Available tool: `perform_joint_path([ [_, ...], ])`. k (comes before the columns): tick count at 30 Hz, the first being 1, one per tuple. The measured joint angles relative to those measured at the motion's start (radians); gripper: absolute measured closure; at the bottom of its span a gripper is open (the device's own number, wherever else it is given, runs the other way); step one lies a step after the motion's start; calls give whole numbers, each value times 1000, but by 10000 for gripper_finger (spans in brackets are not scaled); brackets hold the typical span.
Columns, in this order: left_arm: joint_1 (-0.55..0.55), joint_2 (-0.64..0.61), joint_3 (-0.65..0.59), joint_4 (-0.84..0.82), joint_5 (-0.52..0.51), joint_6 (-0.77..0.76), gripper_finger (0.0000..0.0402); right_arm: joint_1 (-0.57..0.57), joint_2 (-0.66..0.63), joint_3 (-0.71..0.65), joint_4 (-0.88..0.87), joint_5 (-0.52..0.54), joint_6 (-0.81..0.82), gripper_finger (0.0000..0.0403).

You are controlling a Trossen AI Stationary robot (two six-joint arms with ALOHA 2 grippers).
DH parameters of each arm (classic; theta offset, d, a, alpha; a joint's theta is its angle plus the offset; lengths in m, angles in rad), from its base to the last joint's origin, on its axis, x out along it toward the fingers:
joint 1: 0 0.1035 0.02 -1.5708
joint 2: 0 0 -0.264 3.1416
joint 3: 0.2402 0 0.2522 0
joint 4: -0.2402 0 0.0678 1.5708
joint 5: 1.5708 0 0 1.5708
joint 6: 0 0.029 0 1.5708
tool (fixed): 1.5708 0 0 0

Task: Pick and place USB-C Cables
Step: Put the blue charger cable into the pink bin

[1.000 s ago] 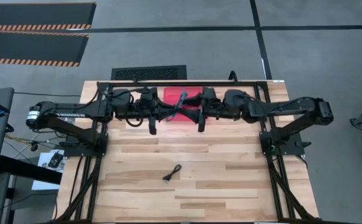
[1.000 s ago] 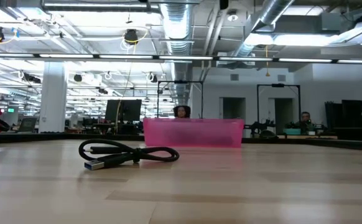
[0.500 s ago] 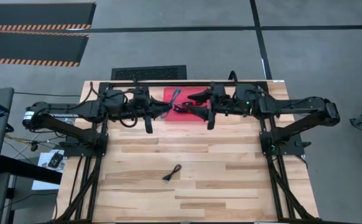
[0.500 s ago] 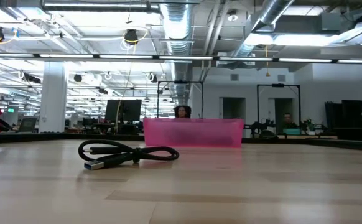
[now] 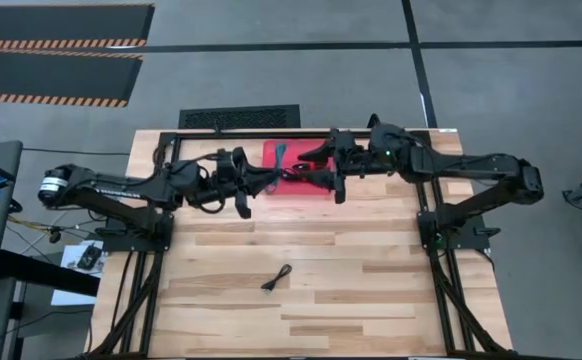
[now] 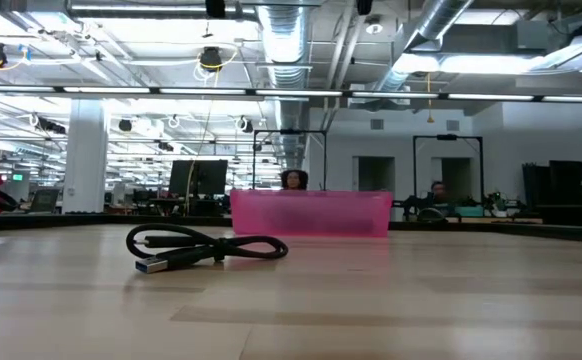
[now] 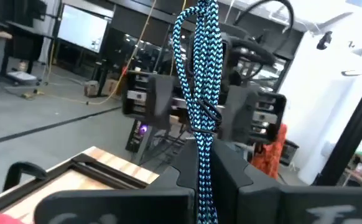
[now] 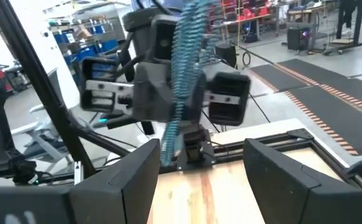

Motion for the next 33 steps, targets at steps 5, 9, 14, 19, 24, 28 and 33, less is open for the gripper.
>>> perform_joint_path([
  [5,-43,67,0,56,-75,30,399,-30,0,0,16,-78,0,147],
  [9,-59,133,0,142,-103,33,399,-41,0,0,20,-155,-20,147],
  [14,-58,169,0,223,-150,25,399,-52,0,0,24,-201,-20,147],
  [19,-57,174,0,242,-155,15,399,-60,0,0,24,-238,9,147],
  [24,-58,175,0,220,-149,13,399,-58,0,0,24,-222,8,147],
  [28,-58,174,0,212,-135,22,399,-59,0,0,24,-193,4,147],
  [33,-56,174,0,223,-122,30,399,-58,0,0,32,-148,7,147],
])
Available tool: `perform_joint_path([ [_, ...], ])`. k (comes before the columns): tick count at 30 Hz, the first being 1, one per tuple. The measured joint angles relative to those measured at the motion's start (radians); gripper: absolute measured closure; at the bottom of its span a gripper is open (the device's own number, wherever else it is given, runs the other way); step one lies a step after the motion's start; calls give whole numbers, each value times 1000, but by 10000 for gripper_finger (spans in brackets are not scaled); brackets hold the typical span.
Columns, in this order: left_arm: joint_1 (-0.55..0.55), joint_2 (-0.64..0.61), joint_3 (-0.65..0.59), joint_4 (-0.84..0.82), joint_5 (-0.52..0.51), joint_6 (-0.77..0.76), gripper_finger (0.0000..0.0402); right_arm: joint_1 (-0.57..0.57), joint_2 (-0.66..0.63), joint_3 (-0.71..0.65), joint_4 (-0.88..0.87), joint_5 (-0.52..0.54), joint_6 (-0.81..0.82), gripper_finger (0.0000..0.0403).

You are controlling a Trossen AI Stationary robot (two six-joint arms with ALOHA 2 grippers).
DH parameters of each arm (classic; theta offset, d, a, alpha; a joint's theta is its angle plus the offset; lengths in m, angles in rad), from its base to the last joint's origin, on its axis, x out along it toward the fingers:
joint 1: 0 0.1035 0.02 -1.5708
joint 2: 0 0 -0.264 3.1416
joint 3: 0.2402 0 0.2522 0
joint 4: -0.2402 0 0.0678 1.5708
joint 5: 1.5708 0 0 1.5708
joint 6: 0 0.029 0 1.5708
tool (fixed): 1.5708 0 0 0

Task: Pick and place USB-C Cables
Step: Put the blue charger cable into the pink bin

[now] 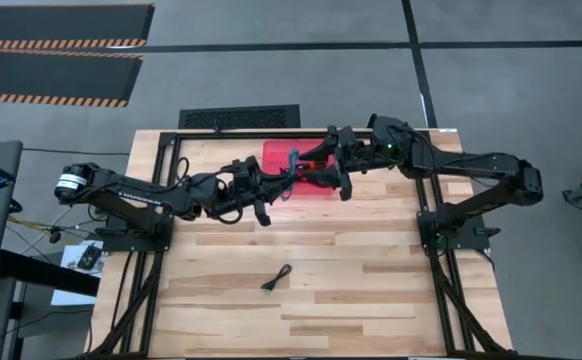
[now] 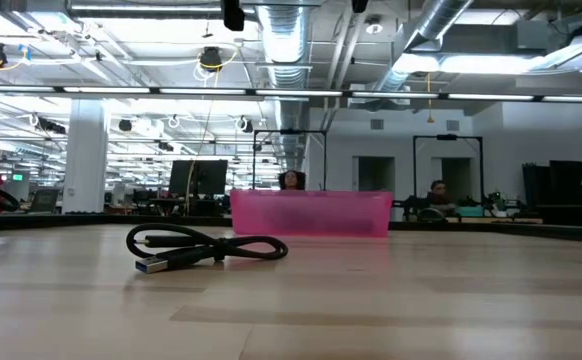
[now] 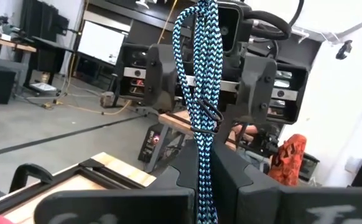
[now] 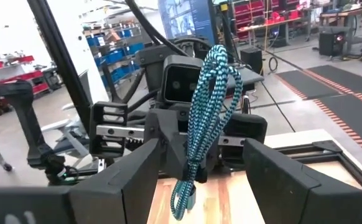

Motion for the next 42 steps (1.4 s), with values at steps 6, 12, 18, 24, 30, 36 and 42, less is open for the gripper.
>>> perform_joint_path([
  [6,14,0,0,4,56,-6,399,0,0,0,3,7,29,147],
  [12,34,0,0,3,153,5,399,32,36,-3,21,55,73,147],
  [18,45,0,0,-17,212,11,399,43,89,-1,107,58,105,147],
  [24,67,-2,0,-19,279,1,399,33,116,-1,210,80,158,148],
  [30,88,-3,0,-23,292,1,399,50,115,-1,206,147,162,189],
  [36,110,-3,0,-31,305,-9,399,61,113,0,178,164,154,339],
  [42,136,-3,0,-30,314,-21,399,59,112,0,172,180,154,377],
])
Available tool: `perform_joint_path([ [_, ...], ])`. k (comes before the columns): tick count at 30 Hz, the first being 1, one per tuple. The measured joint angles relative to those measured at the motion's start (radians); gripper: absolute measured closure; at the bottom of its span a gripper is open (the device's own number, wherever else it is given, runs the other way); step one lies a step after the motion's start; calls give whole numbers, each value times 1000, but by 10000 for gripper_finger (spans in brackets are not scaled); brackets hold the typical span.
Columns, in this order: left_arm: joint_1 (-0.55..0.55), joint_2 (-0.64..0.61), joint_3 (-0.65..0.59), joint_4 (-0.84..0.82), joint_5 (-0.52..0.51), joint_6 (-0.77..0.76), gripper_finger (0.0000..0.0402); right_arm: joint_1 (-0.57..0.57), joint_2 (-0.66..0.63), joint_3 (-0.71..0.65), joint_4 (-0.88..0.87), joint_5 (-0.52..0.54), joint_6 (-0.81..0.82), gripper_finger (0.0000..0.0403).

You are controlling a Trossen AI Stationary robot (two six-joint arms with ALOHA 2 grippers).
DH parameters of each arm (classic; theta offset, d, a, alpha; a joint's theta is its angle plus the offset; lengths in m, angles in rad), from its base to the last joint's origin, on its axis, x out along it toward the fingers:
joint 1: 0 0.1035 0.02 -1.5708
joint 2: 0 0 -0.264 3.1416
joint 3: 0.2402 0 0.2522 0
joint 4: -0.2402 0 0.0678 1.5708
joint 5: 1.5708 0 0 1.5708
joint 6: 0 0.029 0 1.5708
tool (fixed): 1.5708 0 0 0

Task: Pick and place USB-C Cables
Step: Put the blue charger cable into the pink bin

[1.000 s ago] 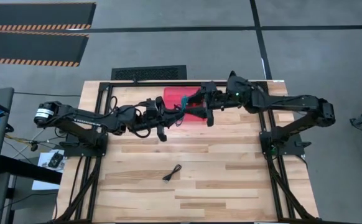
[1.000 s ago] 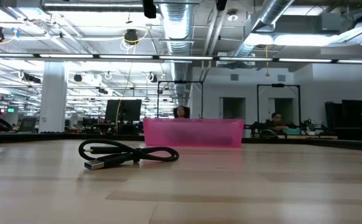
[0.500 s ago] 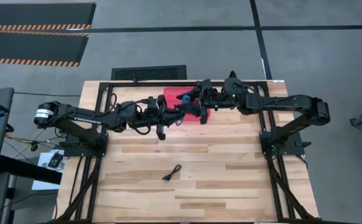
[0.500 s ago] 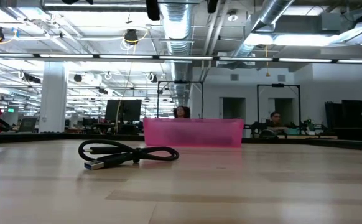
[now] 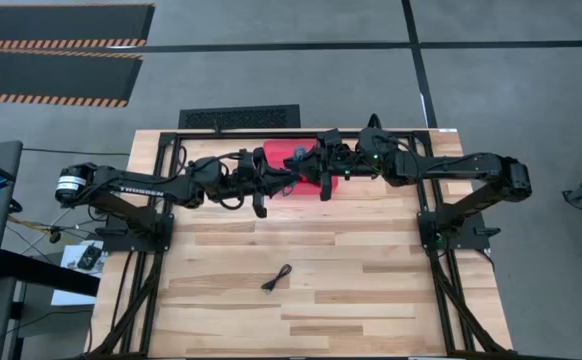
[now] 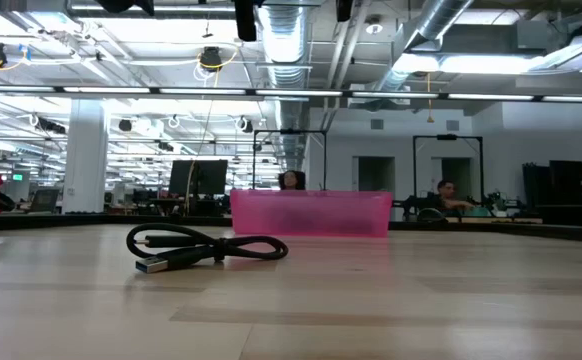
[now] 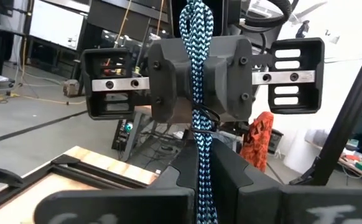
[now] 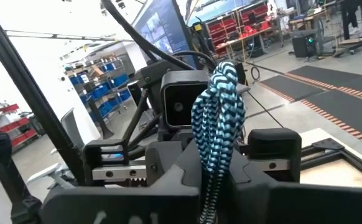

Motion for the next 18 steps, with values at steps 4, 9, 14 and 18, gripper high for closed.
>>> perform_joint_path([
  [4,11,0,0,-26,2,-41,394,11,0,0,-12,18,-9,389],
  [9,13,-2,0,-103,-68,-51,360,12,2,0,-92,56,-47,389],
  [14,16,-4,1,-142,-127,-74,298,-9,-17,-2,-160,95,-75,389],
  [18,20,-7,2,-241,-103,-128,247,-42,-16,-2,-164,117,-109,389],
])
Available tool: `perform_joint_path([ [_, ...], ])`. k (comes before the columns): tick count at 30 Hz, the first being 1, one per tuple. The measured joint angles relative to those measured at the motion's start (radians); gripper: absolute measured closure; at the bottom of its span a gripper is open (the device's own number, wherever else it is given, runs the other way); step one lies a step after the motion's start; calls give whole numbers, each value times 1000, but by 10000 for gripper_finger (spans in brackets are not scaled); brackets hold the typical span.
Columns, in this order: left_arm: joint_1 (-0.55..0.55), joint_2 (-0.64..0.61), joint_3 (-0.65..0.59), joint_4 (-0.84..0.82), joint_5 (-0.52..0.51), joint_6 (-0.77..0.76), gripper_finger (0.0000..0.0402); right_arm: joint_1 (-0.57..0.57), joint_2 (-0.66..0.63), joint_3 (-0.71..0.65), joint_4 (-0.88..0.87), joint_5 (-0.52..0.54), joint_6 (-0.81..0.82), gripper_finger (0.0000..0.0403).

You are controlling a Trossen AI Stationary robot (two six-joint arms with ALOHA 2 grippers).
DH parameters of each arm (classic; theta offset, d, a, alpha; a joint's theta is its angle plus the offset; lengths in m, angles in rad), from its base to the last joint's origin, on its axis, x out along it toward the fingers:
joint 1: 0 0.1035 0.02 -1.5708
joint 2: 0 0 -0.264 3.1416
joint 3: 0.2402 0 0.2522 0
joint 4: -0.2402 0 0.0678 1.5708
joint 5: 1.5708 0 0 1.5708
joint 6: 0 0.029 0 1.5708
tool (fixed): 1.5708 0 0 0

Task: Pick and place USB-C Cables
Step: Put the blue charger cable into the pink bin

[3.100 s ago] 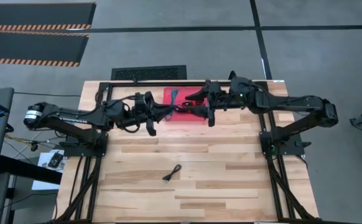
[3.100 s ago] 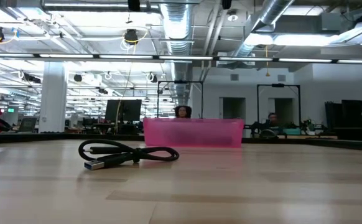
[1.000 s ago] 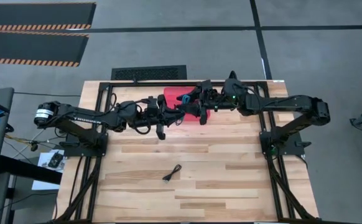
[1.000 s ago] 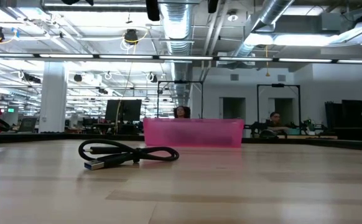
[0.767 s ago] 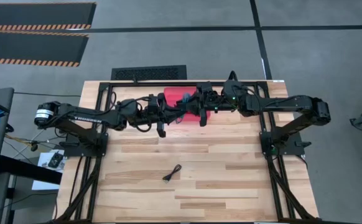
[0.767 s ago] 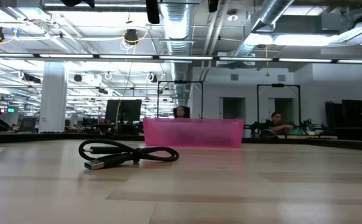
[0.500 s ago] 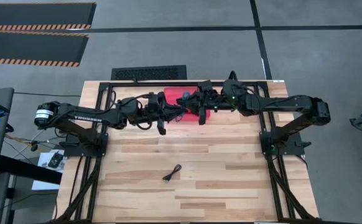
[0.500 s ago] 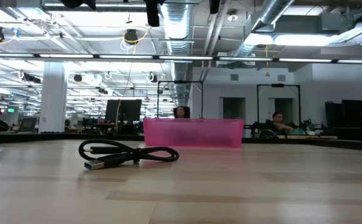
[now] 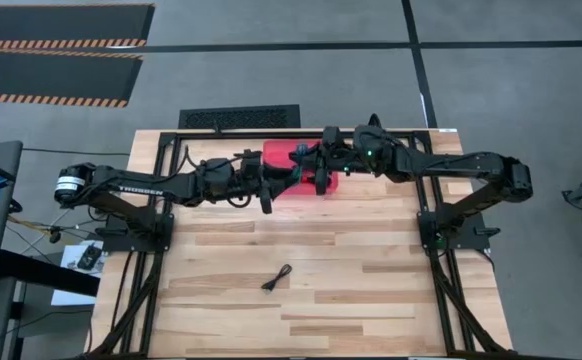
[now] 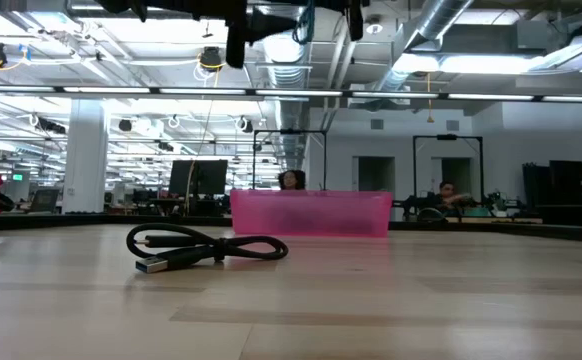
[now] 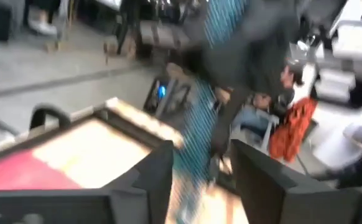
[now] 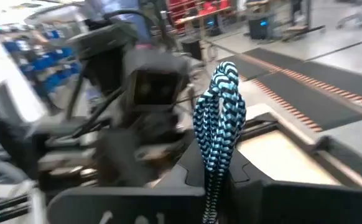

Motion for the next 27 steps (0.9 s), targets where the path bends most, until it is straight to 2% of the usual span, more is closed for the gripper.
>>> perform_joint_path([
  [4,2,-2,0,-117,-10,-31,216,-59,4,0,-32,8,-8,390],
  [7,2,-2,0,-173,-61,-64,210,-106,18,0,-78,10,-7,390],
  [11,2,-1,-1,-132,-78,-78,215,-174,32,1,-201,10,-7,390],
  [14,12,-1,1,3,-6,-60,223,-209,64,-2,-312,10,1,390],
  [16,32,-1,32,24,70,-42,230,-215,92,0,-314,10,1,390],
  [23,110,-3,203,-170,250,87,254,-203,221,1,-334,16,2,390],
  [27,120,-30,294,-335,280,183,266,-211,287,63,-418,17,-12,390],
])
